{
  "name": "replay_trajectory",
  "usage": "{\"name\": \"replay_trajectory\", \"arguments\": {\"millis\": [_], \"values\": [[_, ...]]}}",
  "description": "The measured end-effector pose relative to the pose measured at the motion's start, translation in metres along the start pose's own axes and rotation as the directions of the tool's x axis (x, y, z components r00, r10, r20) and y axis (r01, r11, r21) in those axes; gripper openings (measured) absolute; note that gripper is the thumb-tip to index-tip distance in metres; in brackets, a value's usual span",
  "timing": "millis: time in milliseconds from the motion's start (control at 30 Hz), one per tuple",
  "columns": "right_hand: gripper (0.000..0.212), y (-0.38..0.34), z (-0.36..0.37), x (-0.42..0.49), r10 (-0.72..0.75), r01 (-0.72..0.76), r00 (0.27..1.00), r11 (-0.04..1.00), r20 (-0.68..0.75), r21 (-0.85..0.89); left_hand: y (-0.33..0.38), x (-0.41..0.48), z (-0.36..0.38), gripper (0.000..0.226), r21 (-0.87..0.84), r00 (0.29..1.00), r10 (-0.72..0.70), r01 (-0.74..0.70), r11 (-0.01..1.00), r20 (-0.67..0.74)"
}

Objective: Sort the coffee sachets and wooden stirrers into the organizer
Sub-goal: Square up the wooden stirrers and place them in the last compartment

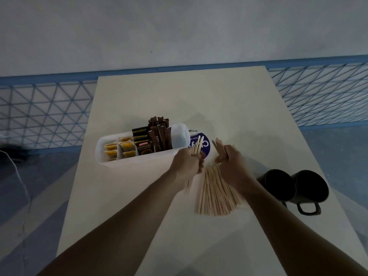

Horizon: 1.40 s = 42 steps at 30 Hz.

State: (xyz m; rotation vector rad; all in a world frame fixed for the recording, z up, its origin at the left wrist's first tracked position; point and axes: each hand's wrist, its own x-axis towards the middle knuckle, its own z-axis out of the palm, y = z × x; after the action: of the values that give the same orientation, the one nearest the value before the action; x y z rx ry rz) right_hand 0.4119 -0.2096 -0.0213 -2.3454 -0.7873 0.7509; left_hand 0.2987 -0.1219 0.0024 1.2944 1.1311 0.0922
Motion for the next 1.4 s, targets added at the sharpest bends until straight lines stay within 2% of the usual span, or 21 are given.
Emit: {"name": "replay_trajectory", "arguments": {"millis": [100, 267, 500, 667, 933, 1067, 1267, 1400], "values": [[0.016, -0.051, 0.013, 0.019, -0.078, 0.071, 0.996, 0.990, 0.047, 0.125, 0.026, 0.007, -0.042, 0.022, -0.123, 0.989, 0.100, -0.114, 0.986, -0.110], [0.029, -0.077, 0.009, 0.029, -0.067, 0.010, 0.990, 0.909, 0.123, 0.416, 0.046, 0.014, -0.053, 0.023, -0.149, 0.962, 0.177, -0.210, 0.966, -0.209], [0.031, -0.113, 0.018, 0.049, -0.089, 0.059, 0.996, 0.834, 0.028, 0.548, 0.061, 0.027, -0.067, 0.023, -0.116, 0.878, 0.282, -0.350, 0.930, -0.387], [0.027, -0.128, 0.029, 0.065, -0.115, 0.099, 0.993, 0.766, -0.016, 0.635, 0.061, 0.040, -0.069, 0.020, -0.060, 0.834, 0.307, -0.374, 0.925, -0.459], [0.029, -0.127, 0.049, 0.080, -0.106, 0.068, 0.994, 0.707, 0.010, 0.704, 0.051, 0.061, -0.068, 0.024, 0.097, 0.811, 0.358, -0.355, 0.930, -0.463], [0.029, -0.122, 0.054, 0.080, -0.149, 0.102, 0.989, 0.761, 0.020, 0.641, 0.048, 0.070, -0.071, 0.022, 0.183, 0.791, 0.383, -0.337, 0.924, -0.477], [0.014, -0.116, 0.062, 0.078, -0.153, 0.108, 0.987, 0.837, 0.040, 0.536, 0.046, 0.077, -0.072, 0.013, 0.287, 0.765, 0.372, -0.252, 0.924, -0.526], [0.017, -0.113, 0.065, 0.079, -0.192, 0.156, 0.981, 0.875, 0.031, 0.459, 0.047, 0.074, -0.070, 0.020, 0.267, 0.751, 0.404, -0.306, 0.914, -0.522]]}}
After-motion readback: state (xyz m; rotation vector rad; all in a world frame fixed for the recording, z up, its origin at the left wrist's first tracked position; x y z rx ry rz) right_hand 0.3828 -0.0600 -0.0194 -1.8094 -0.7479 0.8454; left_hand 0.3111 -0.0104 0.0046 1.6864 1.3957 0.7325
